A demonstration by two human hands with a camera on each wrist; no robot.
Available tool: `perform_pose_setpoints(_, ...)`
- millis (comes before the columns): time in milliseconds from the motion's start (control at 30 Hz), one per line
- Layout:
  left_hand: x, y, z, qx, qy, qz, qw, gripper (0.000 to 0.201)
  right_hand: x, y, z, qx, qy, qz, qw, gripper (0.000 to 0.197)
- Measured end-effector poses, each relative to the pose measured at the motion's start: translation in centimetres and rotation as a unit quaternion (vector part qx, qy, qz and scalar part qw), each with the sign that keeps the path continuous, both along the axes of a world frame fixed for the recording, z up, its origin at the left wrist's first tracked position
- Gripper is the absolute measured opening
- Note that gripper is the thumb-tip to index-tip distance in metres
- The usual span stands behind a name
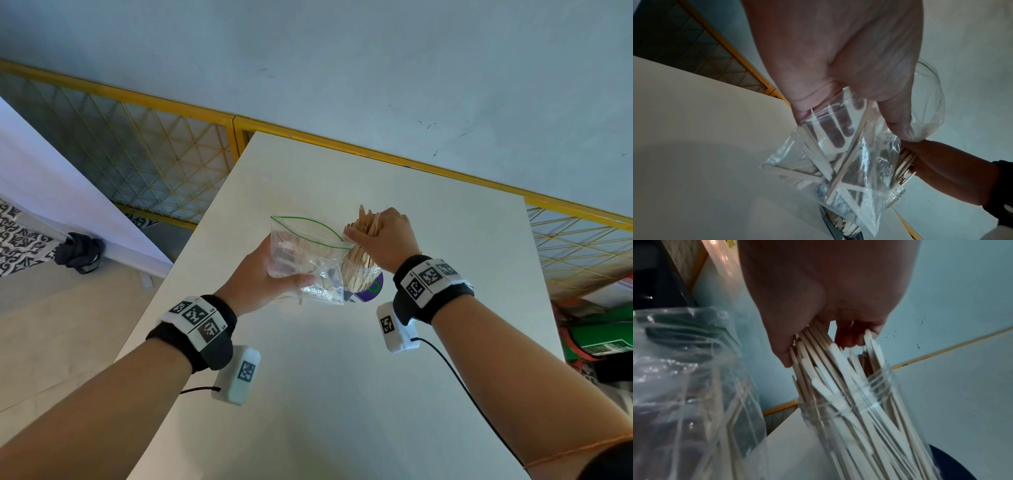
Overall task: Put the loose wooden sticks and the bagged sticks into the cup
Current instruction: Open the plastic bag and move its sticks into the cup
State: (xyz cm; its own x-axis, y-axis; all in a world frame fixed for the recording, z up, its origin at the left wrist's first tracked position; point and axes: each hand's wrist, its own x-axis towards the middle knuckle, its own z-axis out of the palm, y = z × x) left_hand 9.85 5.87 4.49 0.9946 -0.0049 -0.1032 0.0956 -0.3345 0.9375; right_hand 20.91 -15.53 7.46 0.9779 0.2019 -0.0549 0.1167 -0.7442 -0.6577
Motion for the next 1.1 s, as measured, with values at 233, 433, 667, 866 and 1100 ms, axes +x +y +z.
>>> perform_pose_setpoints(233, -0.3, 0.1, -0.1, 0.000, 0.001, -0.001, 1.000, 0.056, -1.3, 0.6, -0.7, -0.092, -0.013, -0.007, 0.996, 0.045)
perform_pose_setpoints(433, -0.2, 0.4, -0.1, -0.004, 0.002, 0.007, 1.000, 0.059, -0.8, 0.7, 0.0, 0.061, -0.113, -0.046, 0.991, 0.048)
perform_pose_setpoints(667, -0.5, 0.3, -0.6, 0.001, 0.015, 0.005, 1.000, 0.058, -0.3, 1.1, -0.7, 0.045, -0.063, -0.016, 0.997, 0.023)
perform_pose_setpoints(866, -0.3, 0.7, -0.7, 0.006, 0.001, 0.002, 1.000, 0.069, -0.9, 1.7, -0.3, 0.036, -0.179, 0.031, 0.983, 0.036)
perform_pose_setpoints(1100, -0.3, 0.5, -0.6, 0.009, 0.012, 0.001, 1.000, 0.056, 0.0, 1.1, -1.2, -0.235, -0.102, 0.188, 0.948, 0.046)
